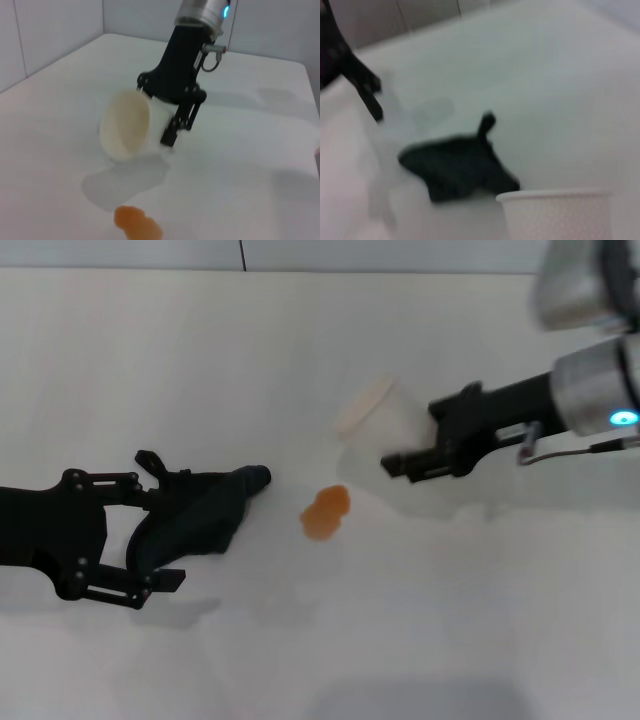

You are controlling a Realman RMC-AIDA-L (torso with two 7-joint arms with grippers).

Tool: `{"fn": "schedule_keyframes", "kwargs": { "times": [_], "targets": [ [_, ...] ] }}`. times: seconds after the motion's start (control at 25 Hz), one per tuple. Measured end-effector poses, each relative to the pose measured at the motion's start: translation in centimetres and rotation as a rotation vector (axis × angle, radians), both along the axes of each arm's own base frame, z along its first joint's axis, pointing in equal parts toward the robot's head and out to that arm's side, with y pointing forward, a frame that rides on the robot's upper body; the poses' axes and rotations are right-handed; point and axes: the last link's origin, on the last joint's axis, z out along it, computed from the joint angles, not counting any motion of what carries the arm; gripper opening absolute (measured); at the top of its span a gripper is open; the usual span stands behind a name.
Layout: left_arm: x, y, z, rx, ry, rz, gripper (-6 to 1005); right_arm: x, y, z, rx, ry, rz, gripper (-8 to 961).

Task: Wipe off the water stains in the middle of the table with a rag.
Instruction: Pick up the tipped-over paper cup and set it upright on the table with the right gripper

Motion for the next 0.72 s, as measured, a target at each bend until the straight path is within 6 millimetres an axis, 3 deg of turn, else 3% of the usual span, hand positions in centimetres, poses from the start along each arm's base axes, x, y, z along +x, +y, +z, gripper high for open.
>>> {"fn": "schedule_keyframes", "kwargs": {
  "times": [0.16,0.36,0.72],
  "targets": [
    [0.1,0.1,0.0,0.002,-0.006,-0.001,887,2.6,-0.6,2.5,0.113,0.204,0.051,605],
    [0.4,0.2,-0.1,0.000,-0.010,-0.005,888,5.8,-1.4,3.7,0.232,0.389,0.119,589],
    [0.8,0.4,-0.2,0.009,-0.030,-0.013,887,9.0,-2.9,1.5,0.388,0.478,0.200,580]
  ]
}}
